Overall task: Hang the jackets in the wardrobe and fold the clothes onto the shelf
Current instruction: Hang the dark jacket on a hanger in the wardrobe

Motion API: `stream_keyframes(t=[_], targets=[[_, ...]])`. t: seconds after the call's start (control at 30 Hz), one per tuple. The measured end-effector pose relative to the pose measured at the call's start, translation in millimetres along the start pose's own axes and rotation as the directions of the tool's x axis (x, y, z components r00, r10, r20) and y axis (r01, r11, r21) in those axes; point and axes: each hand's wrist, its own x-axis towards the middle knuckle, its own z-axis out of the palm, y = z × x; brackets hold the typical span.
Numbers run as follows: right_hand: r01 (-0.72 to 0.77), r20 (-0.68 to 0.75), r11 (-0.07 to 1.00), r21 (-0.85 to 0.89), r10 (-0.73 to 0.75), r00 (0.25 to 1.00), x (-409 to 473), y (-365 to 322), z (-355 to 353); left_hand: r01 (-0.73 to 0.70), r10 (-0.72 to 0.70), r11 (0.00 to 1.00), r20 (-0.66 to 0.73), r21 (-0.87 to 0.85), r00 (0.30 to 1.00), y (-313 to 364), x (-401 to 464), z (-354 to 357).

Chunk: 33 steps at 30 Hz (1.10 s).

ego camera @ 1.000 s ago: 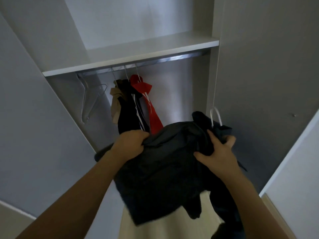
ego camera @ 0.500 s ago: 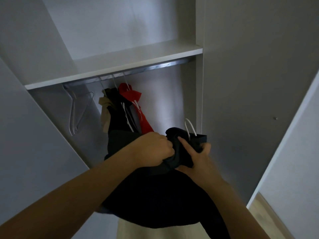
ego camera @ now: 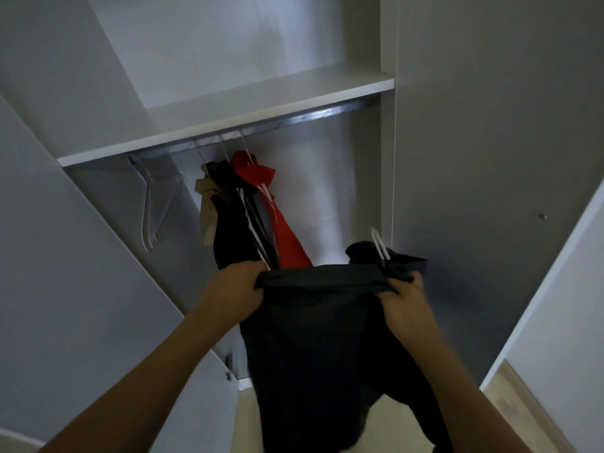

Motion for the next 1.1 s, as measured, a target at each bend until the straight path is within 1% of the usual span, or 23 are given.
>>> stream_keyframes(t=[0.03, 0.07, 0.1, 0.13, 0.17, 0.2, 0.23, 0.33, 0.4, 0.5, 0.57, 0.63, 0.67, 0.7, 0.73, 0.77, 0.8, 0.83, 0.87, 0.9, 0.97, 1.07, 1.1], targets=[[0.011, 0.043, 0.996, -0.092, -0.007, 0.999, -1.2, 1.1, -1.9, -0.003, 0.003, 0.999, 0.004, -0.035, 1.0, -1.8, 1.9, -1.7], [0.017, 0.078, 0.981, -0.192, -0.002, 0.997, -3.0, 1.1, -3.9, -0.035, 0.034, 0.999, -0.007, -0.017, 0.999, -1.6, 5.9, -4.6], [0.021, 0.108, 0.962, -0.271, 0.009, 0.994, -5.7, 0.0, -5.7, -0.099, 0.1, 0.993, -0.015, 0.057, 0.995, 0.5, 11.1, -9.4], [0.029, 0.137, 0.949, -0.315, 0.016, 0.99, -8.1, 1.0, -7.9, -0.177, 0.178, 0.97, 0.009, 0.165, 0.984, 4.5, 17.0, -16.3], [0.039, 0.167, 0.945, -0.325, 0.016, 0.986, -10.4, 2.5, -11.7, -0.262, 0.254, 0.93, 0.065, 0.257, 0.965, 10.3, 22.5, -23.5], [0.046, 0.2, 0.949, -0.312, 0.018, 0.98, -12.3, 2.6, -15.7, -0.335, 0.305, 0.89, 0.142, 0.308, 0.942, 18.1, 27.8, -30.9], [0.065, 0.231, 0.953, -0.295, 0.005, 0.973, -14.2, 0.5, -18.0, -0.396, 0.34, 0.861, 0.218, 0.319, 0.915, 26.8, 32.9, -36.2], [0.144, 0.306, 0.966, -0.216, -0.073, 0.949, -21.2, -6.4, -11.2, -0.504, 0.392, 0.828, 0.39, 0.246, 0.833, 60.5, 44.5, -41.8], [0.177, 0.323, 0.974, -0.144, -0.123, 0.938, -25.4, -14.6, 0.6, -0.557, 0.447, 0.812, 0.427, 0.176, 0.786, 83.2, 49.4, -41.9], [0.188, 0.325, 0.982, -0.032, -0.168, 0.931, -26.7, -20.0, 13.4, -0.582, 0.509, 0.808, 0.392, 0.09, 0.767, 105.3, 49.5, -46.0], [0.132, 0.29, 0.99, 0.047, -0.14, 0.947, -23.5, -20.4, 17.2, -0.553, 0.529, 0.833, 0.257, 0.025, 0.809, 101.5, 48.6, -46.2], [0.08, 0.244, 0.99, 0.115, -0.107, 0.964, -22.5, -20.1, 14.9, -0.467, 0.47, 0.88, 0.021, -0.088, 0.882, 85.8, 47.2, -36.2], [0.065, 0.222, 0.986, 0.154, -0.099, 0.97, -23.6, -20.5, 13.8, -0.404, 0.392, 0.897, -0.097, -0.179, 0.915, 77.5, 43.1, -27.8], [0.051, 0.202, 0.98, 0.193, -0.091, 0.975, -24.8, -20.6, 13.0, -0.32, 0.274, 0.895, -0.183, -0.311, 0.944, 70.3, 36.3, -18.4], [0.04, 0.191, 0.975, 0.221, -0.083, 0.978, -25.6, -19.7, 12.9, -0.219, 0.132, 0.858, -0.213, -0.465, 0.968, 65.2, 28.2, -8.9], [0.032, 0.188, 0.972, 0.231, -0.076, 0.979, -26.4, -18.5, 13.2, -0.103, -0.008, 0.787, -0.177, -0.608, 0.984, 60.9, 20.2, 0.7], [0.023, 0.186, 0.972, 0.233, -0.068, 0.98, -26.7, -16.8, 14.5, 0.011, -0.114, 0.689, -0.093, -0.725, 0.989, 56.7, 14.3, 9.4], [0.011, 0.186, 0.972, 0.235, -0.056, 0.981, -26.6, -14.8, 16.1, 0.106, -0.169, 0.597, 0.005, -0.795, 0.986, 52.9, 10.5, 16.2], [0.003, 0.185, 0.972, 0.234, -0.048, 0.982, -25.9, -11.9, 18.7, 0.169, -0.175, 0.544, 0.087, -0.822, 0.981, 49.6, 8.2, 20.5], [-0.004, 0.188, 0.973, 0.229, -0.041, 0.981, -25.5, -8.8, 21.5, 0.211, -0.151, 0.515, 0.154, -0.831, 0.976, 48.0, 6.6, 21.3], [-0.026, 0.208, 0.975, 0.219, -0.021, 0.978, -25.3, -5.3, 26.6, 0.258, -0.093, 0.469, 0.243, -0.845, 0.965, 49.3, 5.5, 19.3], [-0.092, 0.25, 0.963, 0.253, 0.026, 0.968, -26.6, -3.5, 29.3, 0.263, -0.073, 0.468, 0.259, -0.844, 0.963, 55.9, 7.1, 16.6], [-0.121, 0.26, 0.957, 0.262, 0.051, 0.964, -26.6, -2.6, 29.2, 0.265, -0.08, 0.449, 0.256, -0.853, 0.963, 57.3, 7.4, 16.4]])
